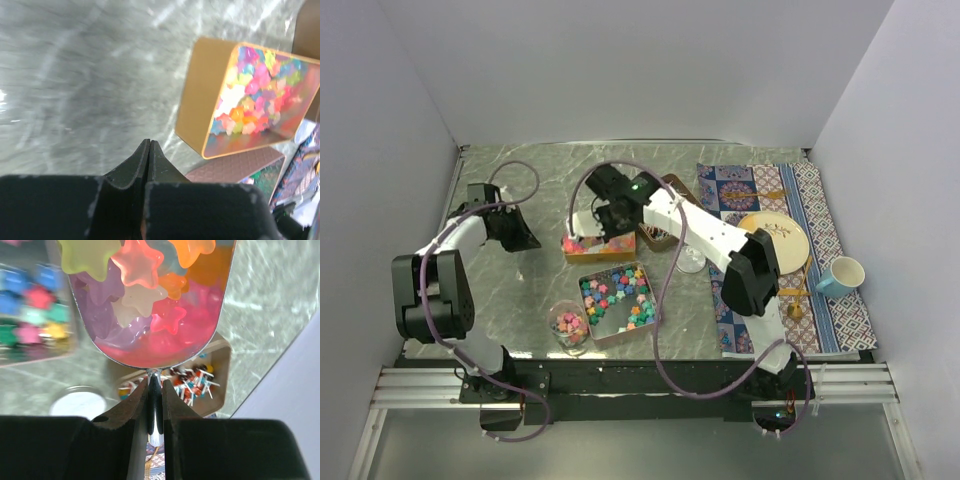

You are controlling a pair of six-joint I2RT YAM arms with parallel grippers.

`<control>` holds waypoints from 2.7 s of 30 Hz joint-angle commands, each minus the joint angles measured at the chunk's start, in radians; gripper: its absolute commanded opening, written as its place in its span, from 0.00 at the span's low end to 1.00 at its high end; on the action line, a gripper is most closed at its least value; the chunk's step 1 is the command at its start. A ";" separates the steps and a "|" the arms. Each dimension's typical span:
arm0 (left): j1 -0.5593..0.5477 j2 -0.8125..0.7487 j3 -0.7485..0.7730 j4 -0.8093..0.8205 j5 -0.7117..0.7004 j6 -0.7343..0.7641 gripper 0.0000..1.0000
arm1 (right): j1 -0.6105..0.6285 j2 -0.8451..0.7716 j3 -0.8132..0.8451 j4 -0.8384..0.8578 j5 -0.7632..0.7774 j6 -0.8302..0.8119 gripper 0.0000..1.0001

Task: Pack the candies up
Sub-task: Scoop the fake candies from the storage box, then place the fake candies in the packing bottle.

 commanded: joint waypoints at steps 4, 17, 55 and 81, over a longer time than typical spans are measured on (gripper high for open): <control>0.071 -0.066 0.062 0.015 -0.063 -0.006 0.04 | 0.147 -0.162 -0.101 -0.074 0.050 0.049 0.00; 0.096 -0.121 0.062 0.020 -0.115 -0.013 0.16 | 0.325 -0.171 -0.197 -0.160 0.252 0.073 0.00; 0.107 -0.206 0.016 0.056 -0.110 -0.032 0.20 | 0.480 -0.018 -0.098 -0.231 0.721 0.027 0.00; 0.105 -0.117 0.070 0.033 -0.077 -0.039 0.24 | 0.519 -0.094 -0.168 -0.120 0.893 -0.186 0.00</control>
